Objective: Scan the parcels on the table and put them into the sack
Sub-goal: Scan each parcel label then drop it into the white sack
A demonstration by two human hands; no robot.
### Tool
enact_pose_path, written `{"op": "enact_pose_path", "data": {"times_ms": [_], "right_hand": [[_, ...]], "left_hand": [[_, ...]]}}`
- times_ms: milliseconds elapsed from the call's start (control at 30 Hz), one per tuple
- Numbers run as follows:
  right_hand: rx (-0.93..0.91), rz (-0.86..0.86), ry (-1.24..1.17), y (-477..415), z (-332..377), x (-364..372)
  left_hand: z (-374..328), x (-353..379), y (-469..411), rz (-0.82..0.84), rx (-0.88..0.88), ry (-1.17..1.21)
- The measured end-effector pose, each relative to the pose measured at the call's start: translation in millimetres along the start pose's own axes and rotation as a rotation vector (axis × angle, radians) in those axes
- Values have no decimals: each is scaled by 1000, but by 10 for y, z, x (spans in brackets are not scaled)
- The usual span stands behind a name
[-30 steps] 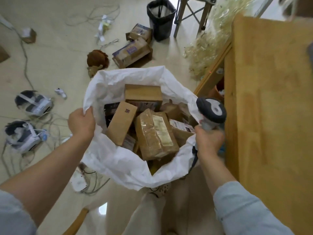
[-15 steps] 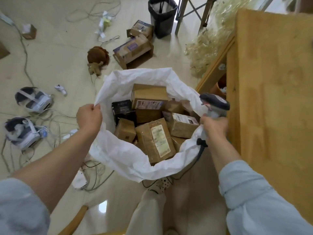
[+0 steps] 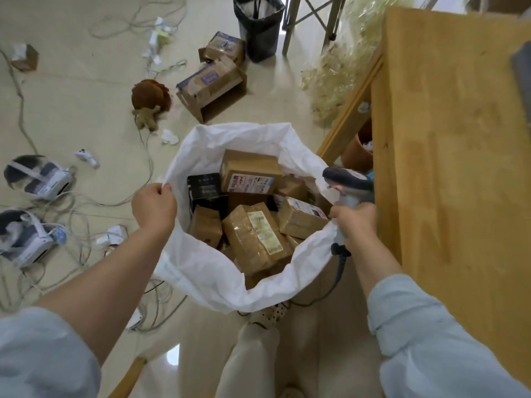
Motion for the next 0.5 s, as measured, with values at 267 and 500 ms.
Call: {"op": "enact_pose_path", "data": {"times_ms": [267, 500], "right_hand": [[34, 79, 33, -112, -90, 279], [-97, 4, 87, -108, 304, -225]], "left_hand": [[239, 344, 176, 101, -145, -14], [-267, 192, 116, 19, -83, 144]]}}
Point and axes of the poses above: each hand's wrist, its own y-axis away from the middle knuckle, its own x-axis out of the palm, z = x × y, the point moved 8 cm from there along -y, towards the middle knuckle, and after that the axes turned 10 degrees about y, right-handed, at the moved point
